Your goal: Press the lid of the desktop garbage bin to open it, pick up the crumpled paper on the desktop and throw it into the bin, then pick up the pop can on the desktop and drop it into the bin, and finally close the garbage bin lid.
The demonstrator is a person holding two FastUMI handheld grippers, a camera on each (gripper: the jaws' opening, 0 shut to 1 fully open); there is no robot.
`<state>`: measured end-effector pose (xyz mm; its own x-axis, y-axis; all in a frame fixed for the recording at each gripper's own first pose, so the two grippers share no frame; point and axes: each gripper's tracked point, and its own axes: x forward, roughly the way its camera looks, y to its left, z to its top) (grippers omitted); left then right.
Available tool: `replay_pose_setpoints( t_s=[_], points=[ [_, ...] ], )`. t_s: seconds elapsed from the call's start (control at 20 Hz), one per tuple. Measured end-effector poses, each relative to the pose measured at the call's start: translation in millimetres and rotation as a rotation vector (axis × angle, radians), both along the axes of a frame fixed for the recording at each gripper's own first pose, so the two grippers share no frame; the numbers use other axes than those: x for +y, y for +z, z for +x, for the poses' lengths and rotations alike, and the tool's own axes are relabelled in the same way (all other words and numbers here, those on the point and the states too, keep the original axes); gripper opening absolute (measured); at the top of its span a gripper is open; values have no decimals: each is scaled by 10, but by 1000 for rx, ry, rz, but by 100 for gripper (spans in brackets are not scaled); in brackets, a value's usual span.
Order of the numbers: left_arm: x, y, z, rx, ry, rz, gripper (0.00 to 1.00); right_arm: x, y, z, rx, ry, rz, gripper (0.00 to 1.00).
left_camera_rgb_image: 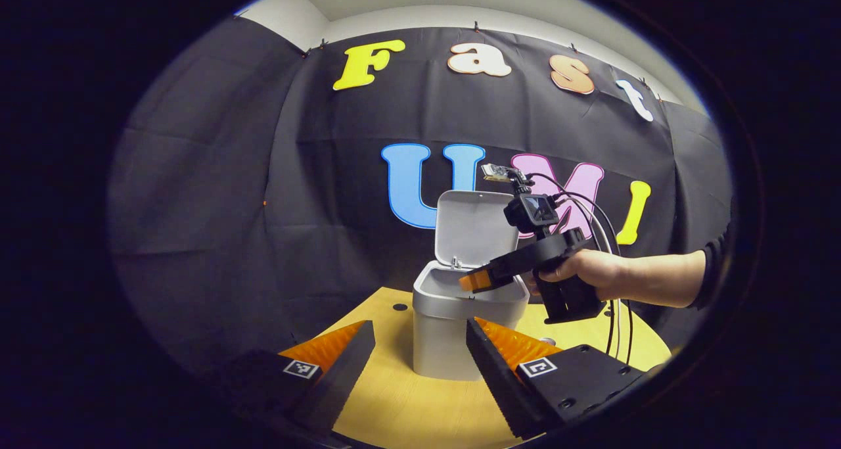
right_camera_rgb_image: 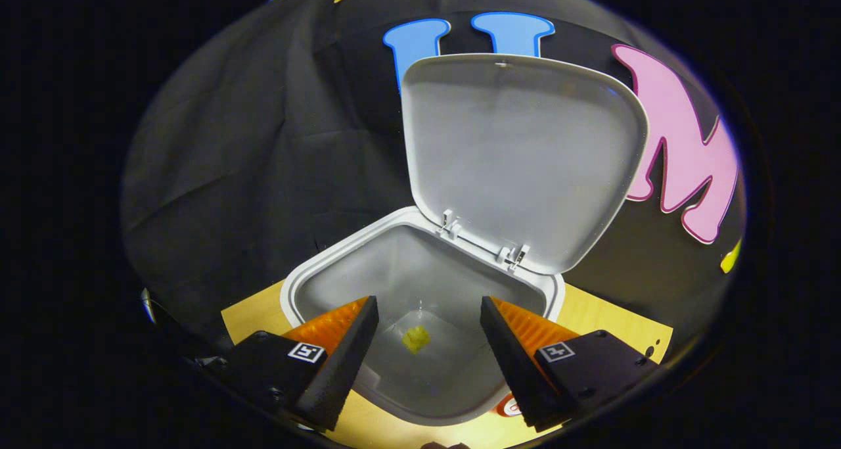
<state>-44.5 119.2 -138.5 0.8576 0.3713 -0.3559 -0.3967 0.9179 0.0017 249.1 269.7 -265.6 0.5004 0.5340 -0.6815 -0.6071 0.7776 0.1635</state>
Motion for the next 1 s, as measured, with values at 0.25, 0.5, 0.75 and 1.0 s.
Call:
replay_pose_setpoints(
  t_s=[0.25,0.5,0.75,1.0],
  points=[
    [-235,-197,208,7,-118,-34,95,-396,456,163,-126,-114,69,98],
    [-592,-571,520,54,-280,-45,95,-1020,925,155,-227,-254,128,98],
    [-997,-1082,837,90,-405,-126,95,-1850,1102,78,-334,-405,102,98],
    [-1409,-1618,1079,132,-525,-113,95,-2798,1139,-167,-507,-563,-22,98]
  ],
)
